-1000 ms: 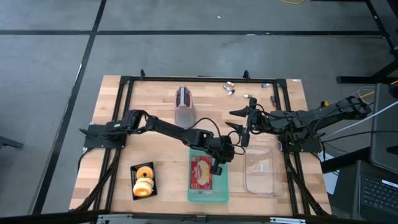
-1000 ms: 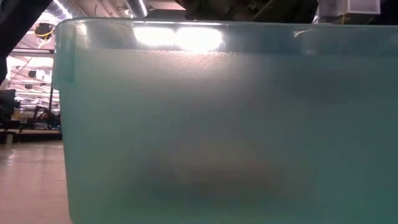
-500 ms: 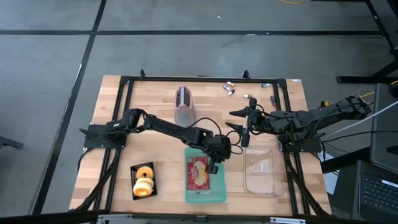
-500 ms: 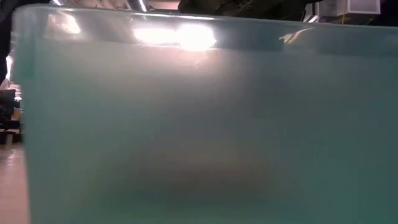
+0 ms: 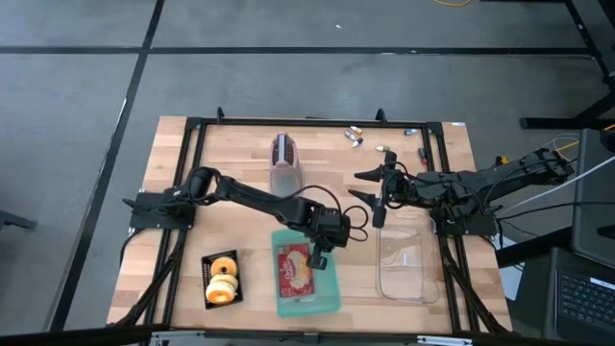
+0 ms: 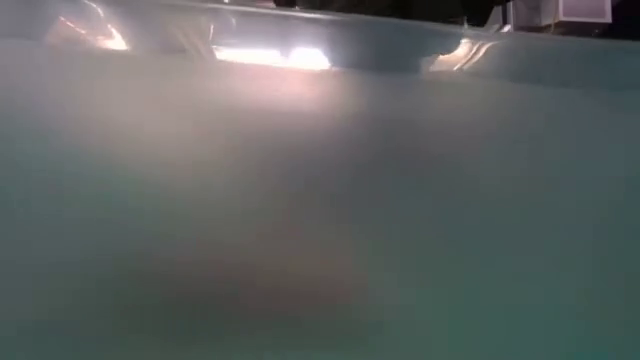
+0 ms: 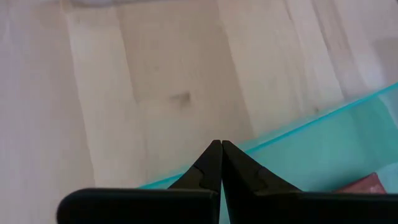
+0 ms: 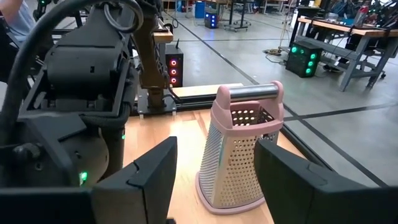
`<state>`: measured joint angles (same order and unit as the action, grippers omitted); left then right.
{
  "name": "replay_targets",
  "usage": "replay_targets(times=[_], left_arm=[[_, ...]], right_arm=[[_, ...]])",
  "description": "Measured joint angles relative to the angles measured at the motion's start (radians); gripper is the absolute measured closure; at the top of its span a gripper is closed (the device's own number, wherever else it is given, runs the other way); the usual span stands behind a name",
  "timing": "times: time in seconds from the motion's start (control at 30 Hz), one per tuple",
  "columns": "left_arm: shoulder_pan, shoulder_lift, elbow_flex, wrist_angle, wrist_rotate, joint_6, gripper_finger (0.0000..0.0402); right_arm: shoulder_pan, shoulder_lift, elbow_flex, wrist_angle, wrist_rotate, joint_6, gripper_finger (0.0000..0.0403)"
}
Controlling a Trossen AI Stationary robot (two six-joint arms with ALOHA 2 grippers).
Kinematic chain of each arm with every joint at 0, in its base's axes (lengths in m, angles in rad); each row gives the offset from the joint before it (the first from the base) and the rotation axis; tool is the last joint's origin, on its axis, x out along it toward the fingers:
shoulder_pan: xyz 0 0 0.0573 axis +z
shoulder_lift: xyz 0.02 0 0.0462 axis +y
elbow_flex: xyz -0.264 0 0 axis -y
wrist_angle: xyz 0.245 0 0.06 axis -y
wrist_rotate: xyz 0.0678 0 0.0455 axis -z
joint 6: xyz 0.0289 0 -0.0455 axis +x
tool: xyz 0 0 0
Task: Pick & Place Food Item
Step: Adjust the blue bin on the table, then put the green food coloring bottle into the transparent bin
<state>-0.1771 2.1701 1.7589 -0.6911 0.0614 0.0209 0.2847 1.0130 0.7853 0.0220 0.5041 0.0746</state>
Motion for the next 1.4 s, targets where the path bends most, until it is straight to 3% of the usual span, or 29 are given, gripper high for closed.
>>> replay_targets(times=[0.6, 0.87, 1.03, 1.2, 1.4], left_arm=[[-0.023, -0.025, 0.001, -0.344, -0.039, -0.052, 0.0400], [-0.025, -0.062, -0.013, -0.188, -0.196, -0.022, 0.0400], [-0.026, -0.164, -0.003, 0.040, -0.371, 0.045, 0.0400], [-0.046, -0.264, -0.007, 0.199, -0.473, 0.140, 0.0400], [-0.072, -0.375, -0.004, 0.219, -0.627, 0.199, 0.0400]], right_arm=[[0.001, 0.000, 0.000, -0.004, 0.000, 0.011, 0.0191], [0.001, 0.000, 0.000, 0.002, 0.000, -0.029, 0.0191], [0.001, 0.000, 0.000, 0.082, -0.040, -0.128, 0.0191], [0.002, -0.015, 0.000, 0.185, -0.049, -0.273, 0.0191], [0.001, -0.043, 0.000, 0.254, -0.049, -0.308, 0.0191]])
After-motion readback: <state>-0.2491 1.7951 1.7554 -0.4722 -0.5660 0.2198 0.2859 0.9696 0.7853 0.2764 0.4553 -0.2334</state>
